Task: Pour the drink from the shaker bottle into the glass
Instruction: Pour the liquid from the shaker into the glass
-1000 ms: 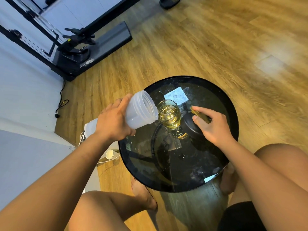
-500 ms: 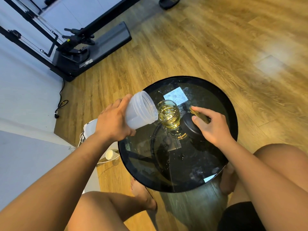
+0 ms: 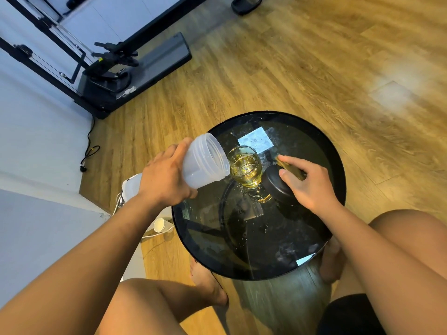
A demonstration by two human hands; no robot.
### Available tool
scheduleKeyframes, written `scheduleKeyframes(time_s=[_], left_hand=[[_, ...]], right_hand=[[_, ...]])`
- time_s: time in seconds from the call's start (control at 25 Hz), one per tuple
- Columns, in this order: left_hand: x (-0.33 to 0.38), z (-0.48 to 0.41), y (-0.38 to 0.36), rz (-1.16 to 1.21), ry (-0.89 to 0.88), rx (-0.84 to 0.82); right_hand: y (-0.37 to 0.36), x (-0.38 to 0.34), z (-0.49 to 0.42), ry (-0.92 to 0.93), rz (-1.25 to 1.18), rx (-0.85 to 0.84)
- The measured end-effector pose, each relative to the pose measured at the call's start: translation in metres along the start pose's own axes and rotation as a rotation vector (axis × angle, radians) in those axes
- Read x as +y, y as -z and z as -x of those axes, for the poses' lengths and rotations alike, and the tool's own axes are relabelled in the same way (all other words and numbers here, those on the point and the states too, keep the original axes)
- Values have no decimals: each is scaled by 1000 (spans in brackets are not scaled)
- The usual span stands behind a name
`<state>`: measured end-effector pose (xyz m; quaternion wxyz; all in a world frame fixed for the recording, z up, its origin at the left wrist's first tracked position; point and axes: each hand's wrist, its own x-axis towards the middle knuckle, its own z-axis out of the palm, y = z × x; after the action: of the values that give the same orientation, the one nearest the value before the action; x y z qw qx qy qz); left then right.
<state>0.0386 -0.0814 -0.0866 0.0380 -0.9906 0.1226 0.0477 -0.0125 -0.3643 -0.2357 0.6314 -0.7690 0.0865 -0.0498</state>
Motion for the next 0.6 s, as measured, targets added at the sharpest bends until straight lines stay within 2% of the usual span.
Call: scheduleKeyframes(time_s=[0.6], left_hand=[[2, 0, 1, 4, 12, -1]], right_hand=[[0, 0, 0, 2, -2, 7]])
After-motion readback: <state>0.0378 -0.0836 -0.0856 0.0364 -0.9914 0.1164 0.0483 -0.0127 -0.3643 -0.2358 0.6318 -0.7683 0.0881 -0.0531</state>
